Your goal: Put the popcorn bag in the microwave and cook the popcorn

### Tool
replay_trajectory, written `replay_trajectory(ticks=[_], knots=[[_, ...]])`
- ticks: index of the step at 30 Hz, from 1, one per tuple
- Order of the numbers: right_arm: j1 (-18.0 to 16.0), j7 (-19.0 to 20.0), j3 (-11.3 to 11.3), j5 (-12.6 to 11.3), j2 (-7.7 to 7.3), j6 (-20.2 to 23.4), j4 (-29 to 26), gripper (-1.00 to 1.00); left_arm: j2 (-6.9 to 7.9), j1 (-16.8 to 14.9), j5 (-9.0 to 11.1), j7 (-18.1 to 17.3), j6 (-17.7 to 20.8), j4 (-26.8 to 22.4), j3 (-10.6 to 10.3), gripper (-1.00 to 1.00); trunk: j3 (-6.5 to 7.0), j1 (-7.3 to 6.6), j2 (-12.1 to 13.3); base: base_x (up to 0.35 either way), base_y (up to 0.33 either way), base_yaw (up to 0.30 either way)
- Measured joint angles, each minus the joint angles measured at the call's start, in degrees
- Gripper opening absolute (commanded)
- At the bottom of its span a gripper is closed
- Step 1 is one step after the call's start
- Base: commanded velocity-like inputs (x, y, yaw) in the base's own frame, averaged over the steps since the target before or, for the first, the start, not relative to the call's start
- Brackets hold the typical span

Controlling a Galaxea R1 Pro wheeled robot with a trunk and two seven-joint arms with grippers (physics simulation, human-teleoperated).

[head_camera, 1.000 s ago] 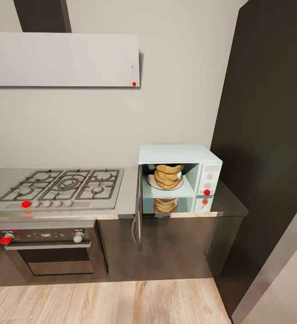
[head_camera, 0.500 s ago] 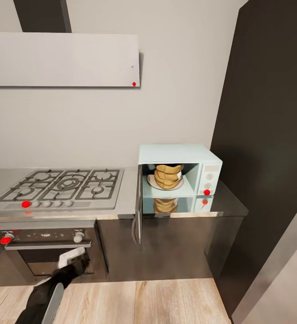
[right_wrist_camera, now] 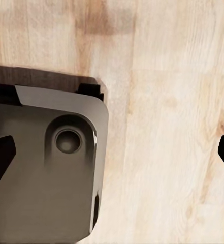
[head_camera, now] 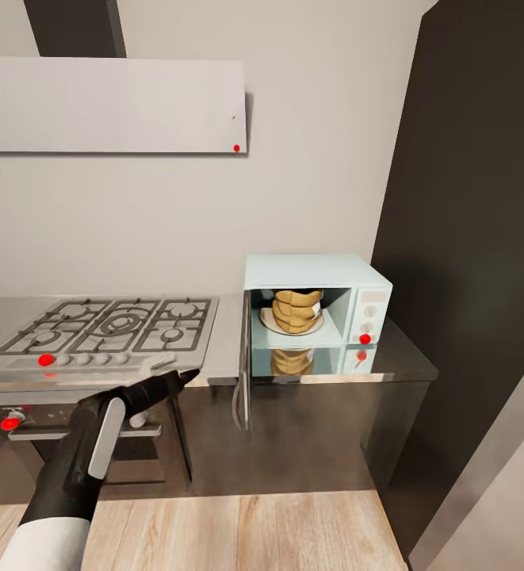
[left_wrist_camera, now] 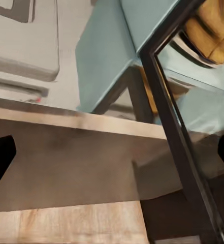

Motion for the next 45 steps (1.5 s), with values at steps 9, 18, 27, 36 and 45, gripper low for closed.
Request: replay_trajectory(ticks=[9, 18, 27, 36, 45], knots=[[0.01, -0.01, 0.0, -0.15, 0.22, 0.17, 0.0, 1.0, -0.36, -0.33, -0.58, -1.6, 1.89, 0.18, -5.6, 1.0, 0.05, 0.0, 0.0, 0.0, 0.0, -0.038], [0.02, -0.6, 0.05, -0.09, 0.28, 0.23, 0.0, 1.0, -0.36, -0.34, -0.76, -1.54, 1.53, 0.44, -6.37, 1.0, 0.46, 0.0, 0.0, 0.0, 0.0, -0.198], [0.02, -0.62, 0.06, -0.09, 0.28, 0.23, 0.0, 1.0, -0.36, -0.33, -1.08, -1.5, 1.45, -0.02, -6.38, 1.0, 0.88, 0.0, 0.0, 0.0, 0.0, -0.204], [0.01, -0.71, 0.06, -0.09, 0.28, 0.23, 0.0, 1.0, -1.88, -0.34, -0.72, 4.24, 1.51, -0.33, -11.69, 1.0, 1.3, 0.0, 0.0, 0.0, 0.0, -0.19], [0.01, -2.33, 0.06, -0.09, 0.36, 0.23, 0.01, 1.0, -3.23, -0.34, -0.79, 7.65, 1.22, -0.33, -15.55, 1.0, 1.72, 0.0, 0.01, 0.0, 0.0, -0.206]])
